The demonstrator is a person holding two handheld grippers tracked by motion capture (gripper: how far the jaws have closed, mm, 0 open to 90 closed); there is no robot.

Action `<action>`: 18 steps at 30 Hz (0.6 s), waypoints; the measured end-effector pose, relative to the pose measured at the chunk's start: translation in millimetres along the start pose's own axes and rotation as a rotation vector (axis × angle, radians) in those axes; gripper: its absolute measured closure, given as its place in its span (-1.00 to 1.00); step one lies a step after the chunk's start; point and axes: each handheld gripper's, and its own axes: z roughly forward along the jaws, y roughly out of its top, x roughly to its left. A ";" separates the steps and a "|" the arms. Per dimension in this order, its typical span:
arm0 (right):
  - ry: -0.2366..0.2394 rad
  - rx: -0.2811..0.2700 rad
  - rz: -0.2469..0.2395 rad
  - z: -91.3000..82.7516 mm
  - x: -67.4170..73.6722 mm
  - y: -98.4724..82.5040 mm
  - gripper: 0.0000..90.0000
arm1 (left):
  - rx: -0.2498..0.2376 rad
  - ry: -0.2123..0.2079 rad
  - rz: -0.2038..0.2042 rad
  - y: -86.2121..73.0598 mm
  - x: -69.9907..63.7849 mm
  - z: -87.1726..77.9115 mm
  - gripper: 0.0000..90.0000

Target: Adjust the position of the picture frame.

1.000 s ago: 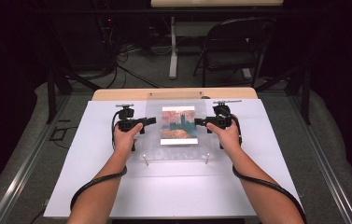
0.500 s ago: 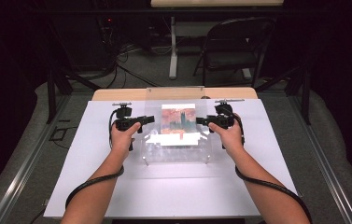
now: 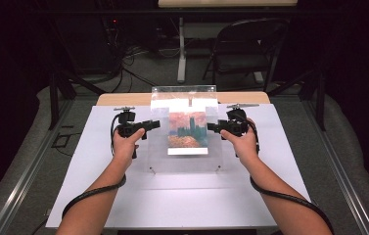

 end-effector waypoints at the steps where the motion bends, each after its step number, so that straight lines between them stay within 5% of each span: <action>1: -0.002 -0.003 -0.008 -1.3 0.6 0.1 -0.08 | 0.001 0.001 0.002 0.1 -1.3 -1.2 0.15; 18: -0.002 -0.032 -0.058 -25.5 13.1 0.5 0.07 | -0.033 -0.031 0.037 -1.1 -13.3 -23.4 0.30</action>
